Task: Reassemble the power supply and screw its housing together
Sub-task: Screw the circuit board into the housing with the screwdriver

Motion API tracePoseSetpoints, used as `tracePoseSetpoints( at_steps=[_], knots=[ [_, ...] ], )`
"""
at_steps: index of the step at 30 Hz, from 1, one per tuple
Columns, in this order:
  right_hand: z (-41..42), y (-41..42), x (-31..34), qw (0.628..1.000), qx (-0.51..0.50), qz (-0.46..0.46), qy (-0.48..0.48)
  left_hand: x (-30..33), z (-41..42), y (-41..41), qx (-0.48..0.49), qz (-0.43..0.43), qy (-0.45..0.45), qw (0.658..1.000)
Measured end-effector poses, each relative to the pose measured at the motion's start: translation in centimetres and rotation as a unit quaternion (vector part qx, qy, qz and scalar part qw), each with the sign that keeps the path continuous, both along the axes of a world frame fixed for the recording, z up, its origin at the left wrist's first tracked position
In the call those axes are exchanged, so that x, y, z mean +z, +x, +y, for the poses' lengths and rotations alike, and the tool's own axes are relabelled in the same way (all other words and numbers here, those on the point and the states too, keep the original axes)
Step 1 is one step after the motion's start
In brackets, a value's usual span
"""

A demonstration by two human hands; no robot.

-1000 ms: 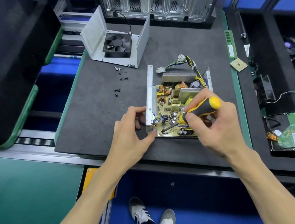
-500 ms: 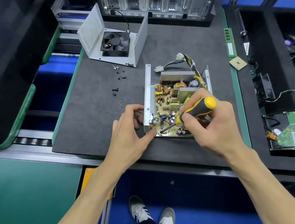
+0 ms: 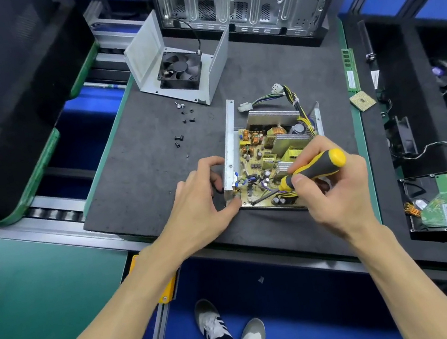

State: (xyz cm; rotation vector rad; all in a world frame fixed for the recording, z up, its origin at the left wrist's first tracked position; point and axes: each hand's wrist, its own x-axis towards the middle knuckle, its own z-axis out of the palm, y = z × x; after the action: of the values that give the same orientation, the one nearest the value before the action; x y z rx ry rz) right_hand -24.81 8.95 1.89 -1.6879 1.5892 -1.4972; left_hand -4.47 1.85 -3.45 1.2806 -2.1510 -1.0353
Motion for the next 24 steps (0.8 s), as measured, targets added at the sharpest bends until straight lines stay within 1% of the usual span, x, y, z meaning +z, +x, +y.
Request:
tracePoseSetpoints(
  at_steps=[2,4,5,6,8,9,10,12,14,15,17,18,20,22,24],
  knots=[
    [0.0,-0.2,0.1,1.0,0.001,-0.006,-0.011,1.1,-0.8,1.0,-0.055,-0.011,0.068,0.996],
    [-0.1,-0.3,0.3,1.0,0.007,-0.019,-0.012,2.9,-1.7,2.3,-0.11,-0.03,0.129,0.985],
    [-0.2,-0.3,0.3,1.0,0.008,-0.026,-0.009,3.9,-2.1,2.8,-0.118,-0.028,0.136,0.983],
    [-0.3,-0.2,0.3,0.999,0.009,-0.031,-0.005,5.0,-2.6,3.0,-0.106,-0.012,0.126,0.986],
    [-0.4,-0.1,0.3,0.999,0.01,-0.037,0.002,7.2,-3.4,2.5,-0.058,0.036,0.047,0.997],
    [-0.4,-0.1,0.4,0.999,0.011,-0.039,0.005,8.2,-3.8,1.9,-0.048,0.042,-0.004,0.998],
    [-0.4,0.0,0.4,0.999,0.012,-0.04,0.006,8.9,-4.1,1.0,-0.056,0.029,-0.054,0.997],
    [-0.4,0.0,0.5,0.999,0.016,-0.04,0.012,9.6,-4.5,-0.9,-0.11,-0.037,-0.141,0.983],
    [-0.3,-0.1,0.6,0.999,0.025,-0.037,0.017,9.3,-5.0,-2.7,-0.175,-0.122,-0.198,0.957],
    [-0.2,-0.1,0.6,0.999,0.029,-0.034,0.018,9.0,-5.3,-3.5,-0.205,-0.169,-0.211,0.941],
    [-0.1,-0.2,0.6,0.999,0.033,-0.027,0.016,8.3,-5.8,-4.6,-0.246,-0.253,-0.208,0.912],
    [-0.1,-0.2,0.6,0.999,0.034,-0.027,0.013,8.0,-6.1,-4.9,-0.252,-0.274,-0.209,0.904],
    [-0.1,-0.2,0.6,0.999,0.035,-0.027,0.007,7.7,-6.4,-5.4,-0.248,-0.271,-0.22,0.904],
    [-0.1,-0.2,0.6,0.999,0.033,-0.024,0.004,7.6,-6.6,-5.7,-0.222,-0.215,-0.238,0.921],
    [-0.1,-0.2,0.5,0.999,0.031,-0.026,0.002,7.5,-7.2,-6.0,-0.167,-0.171,-0.285,0.928]
  ],
)
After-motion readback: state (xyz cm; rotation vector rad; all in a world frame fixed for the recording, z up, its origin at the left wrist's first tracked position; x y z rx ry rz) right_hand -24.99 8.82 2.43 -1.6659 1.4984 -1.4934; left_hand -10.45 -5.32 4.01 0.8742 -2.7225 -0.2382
